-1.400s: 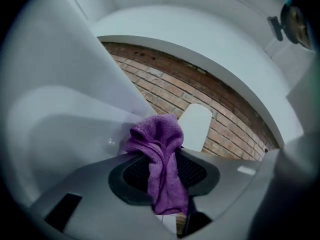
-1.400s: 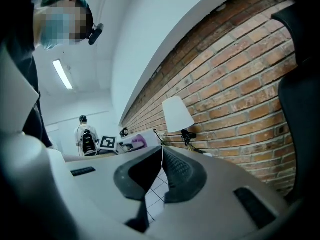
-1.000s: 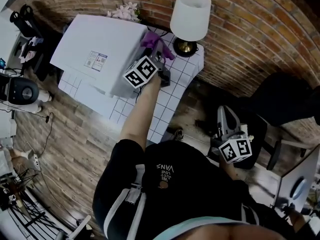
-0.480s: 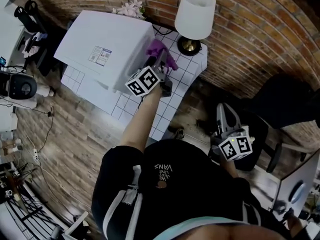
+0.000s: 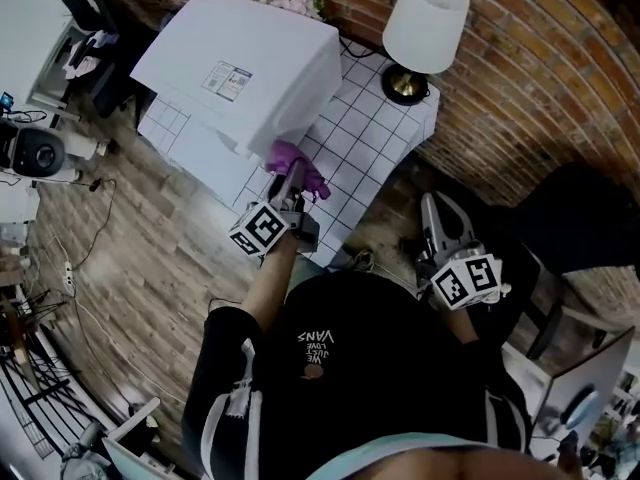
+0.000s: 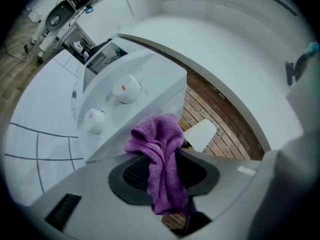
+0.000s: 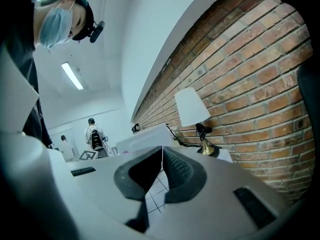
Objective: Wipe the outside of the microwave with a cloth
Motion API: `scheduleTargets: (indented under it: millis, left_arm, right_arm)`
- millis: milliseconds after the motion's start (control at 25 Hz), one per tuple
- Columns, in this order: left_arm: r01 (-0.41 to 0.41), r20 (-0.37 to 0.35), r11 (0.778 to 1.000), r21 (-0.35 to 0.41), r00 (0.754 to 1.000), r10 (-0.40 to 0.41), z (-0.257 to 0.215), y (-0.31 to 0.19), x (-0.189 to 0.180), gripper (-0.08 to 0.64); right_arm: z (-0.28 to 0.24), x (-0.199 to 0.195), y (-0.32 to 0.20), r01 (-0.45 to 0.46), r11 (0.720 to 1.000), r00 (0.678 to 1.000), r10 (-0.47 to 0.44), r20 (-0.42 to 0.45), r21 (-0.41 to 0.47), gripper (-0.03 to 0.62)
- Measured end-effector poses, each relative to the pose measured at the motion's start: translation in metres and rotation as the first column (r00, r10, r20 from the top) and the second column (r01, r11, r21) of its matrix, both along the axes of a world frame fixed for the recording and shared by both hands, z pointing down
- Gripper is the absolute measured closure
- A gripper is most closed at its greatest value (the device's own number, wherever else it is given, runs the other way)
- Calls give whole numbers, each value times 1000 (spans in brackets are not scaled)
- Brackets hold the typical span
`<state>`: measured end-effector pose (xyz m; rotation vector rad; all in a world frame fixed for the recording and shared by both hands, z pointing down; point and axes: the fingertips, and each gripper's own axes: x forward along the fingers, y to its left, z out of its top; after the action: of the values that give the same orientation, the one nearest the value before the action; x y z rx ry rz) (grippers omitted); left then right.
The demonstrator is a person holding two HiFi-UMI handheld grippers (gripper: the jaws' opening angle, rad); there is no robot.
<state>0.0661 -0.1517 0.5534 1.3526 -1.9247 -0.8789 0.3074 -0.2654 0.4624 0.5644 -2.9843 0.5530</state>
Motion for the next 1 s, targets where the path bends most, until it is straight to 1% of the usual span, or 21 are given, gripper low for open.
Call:
scheduleTargets:
  millis: [80,200,360,560,720,880,1000]
  left_arm:
    - [16,-9,1000,1,1000,-16,1,13,-4,419]
    - [24,-10,1000,-5,1000,-24,5,20,-12,419]
    - [-4,-37,1000,14,999,4,8,3,-13,419]
    - [-53,-55,998,24,997,54,13,-42,-13,419]
    - [-82,-71,996,39,994,84,16,-90,-18,419]
    - [-84,-71,996,42,994,87,17,-140,-23,419]
    - [-73,-80,996,48,994,77,15,-172,-27,419]
  right_arm:
    - [0,-6,3,16,1000,1000,-16,3,-2,588]
    - [1,-10,9,25,1000,1000,-25,9,-3,588]
    - [1,-4,8,-4,1000,1000,4,9,-3,588]
    - [2,21,-3,-87,996,996,87,-4,-4,588]
    - [5,49,-16,-181,983,983,181,-24,-8,588]
    - [6,75,-29,-261,965,965,261,-41,-14,588]
    - [7,87,-36,-297,955,954,296,-46,-18,588]
